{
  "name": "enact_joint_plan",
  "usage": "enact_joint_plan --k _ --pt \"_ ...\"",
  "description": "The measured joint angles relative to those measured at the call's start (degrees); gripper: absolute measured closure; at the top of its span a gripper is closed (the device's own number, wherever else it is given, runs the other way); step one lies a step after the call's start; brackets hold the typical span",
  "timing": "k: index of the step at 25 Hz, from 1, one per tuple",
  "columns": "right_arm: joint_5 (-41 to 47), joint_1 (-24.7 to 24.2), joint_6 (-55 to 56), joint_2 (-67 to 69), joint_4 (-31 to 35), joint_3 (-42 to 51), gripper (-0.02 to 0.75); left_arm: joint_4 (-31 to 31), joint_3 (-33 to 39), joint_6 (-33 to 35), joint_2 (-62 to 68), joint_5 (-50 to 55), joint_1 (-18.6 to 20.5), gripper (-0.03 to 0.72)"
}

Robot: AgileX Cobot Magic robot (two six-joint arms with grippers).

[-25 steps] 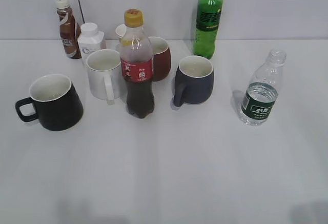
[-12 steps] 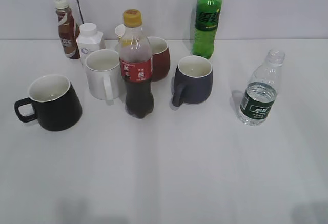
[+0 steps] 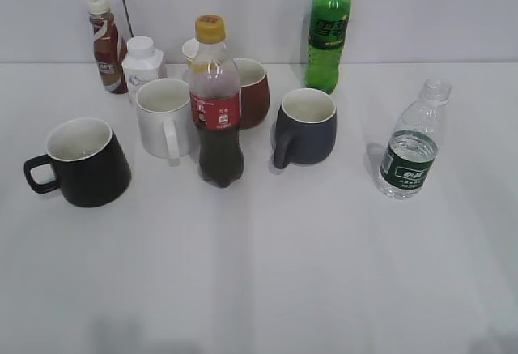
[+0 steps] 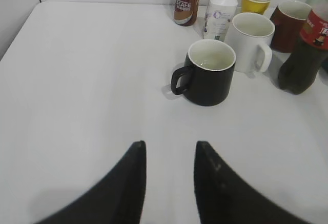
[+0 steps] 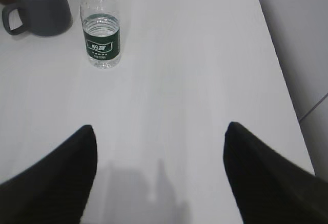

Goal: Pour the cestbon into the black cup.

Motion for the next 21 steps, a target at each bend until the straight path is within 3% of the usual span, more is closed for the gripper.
enact_joint_plan --k 21 --pt "0.0 -0.1 0.0 0.0 0.0 0.0 0.148 0.0 0.0 0.0 0.0 0.0 0.0 0.44"
